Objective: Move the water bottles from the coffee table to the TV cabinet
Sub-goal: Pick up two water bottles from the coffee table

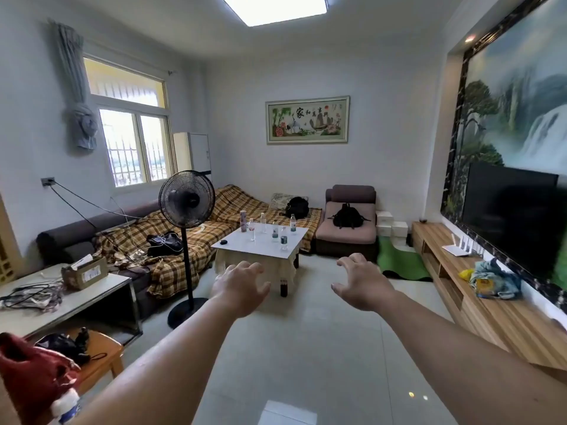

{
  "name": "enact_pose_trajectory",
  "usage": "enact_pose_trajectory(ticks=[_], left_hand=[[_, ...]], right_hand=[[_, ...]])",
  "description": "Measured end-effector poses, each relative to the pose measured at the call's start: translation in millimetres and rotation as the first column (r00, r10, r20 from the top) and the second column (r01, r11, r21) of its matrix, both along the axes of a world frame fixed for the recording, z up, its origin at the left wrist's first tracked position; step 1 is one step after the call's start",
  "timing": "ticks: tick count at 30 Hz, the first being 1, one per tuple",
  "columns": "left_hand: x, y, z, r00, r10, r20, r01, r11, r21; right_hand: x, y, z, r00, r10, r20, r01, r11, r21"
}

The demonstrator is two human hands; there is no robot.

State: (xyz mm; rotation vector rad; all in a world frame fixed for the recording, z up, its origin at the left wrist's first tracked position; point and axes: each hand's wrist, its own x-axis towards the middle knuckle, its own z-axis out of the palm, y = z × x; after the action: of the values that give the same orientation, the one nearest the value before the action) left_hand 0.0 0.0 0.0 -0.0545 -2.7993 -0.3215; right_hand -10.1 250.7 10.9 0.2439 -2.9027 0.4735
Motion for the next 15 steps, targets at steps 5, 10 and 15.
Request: enact_pose_trajectory(ticks=[5,10,15], left_hand=[[-10.3,19.6,-9.1,1.000,0.009,0.030,-0.008,0.999,-0.036],[-34.0,23.9,-16.0,0.998,0.016,0.054,-0.013,0.998,-0.057],[-78.1,18.2,-27.2,0.996,0.022,0.086,-0.018,0.998,-0.053]], right_hand=[[-14.6,14.8,-15.2,0.997,-0.013,0.080,0.019,0.998,-0.063],[-42.3,18.0,-27.5,0.996,0.009,0.085,-0.004,0.998,-0.059],[-86.0,15.6,-41.4,0.993,0.018,0.116,-0.012,0.998,-0.056]])
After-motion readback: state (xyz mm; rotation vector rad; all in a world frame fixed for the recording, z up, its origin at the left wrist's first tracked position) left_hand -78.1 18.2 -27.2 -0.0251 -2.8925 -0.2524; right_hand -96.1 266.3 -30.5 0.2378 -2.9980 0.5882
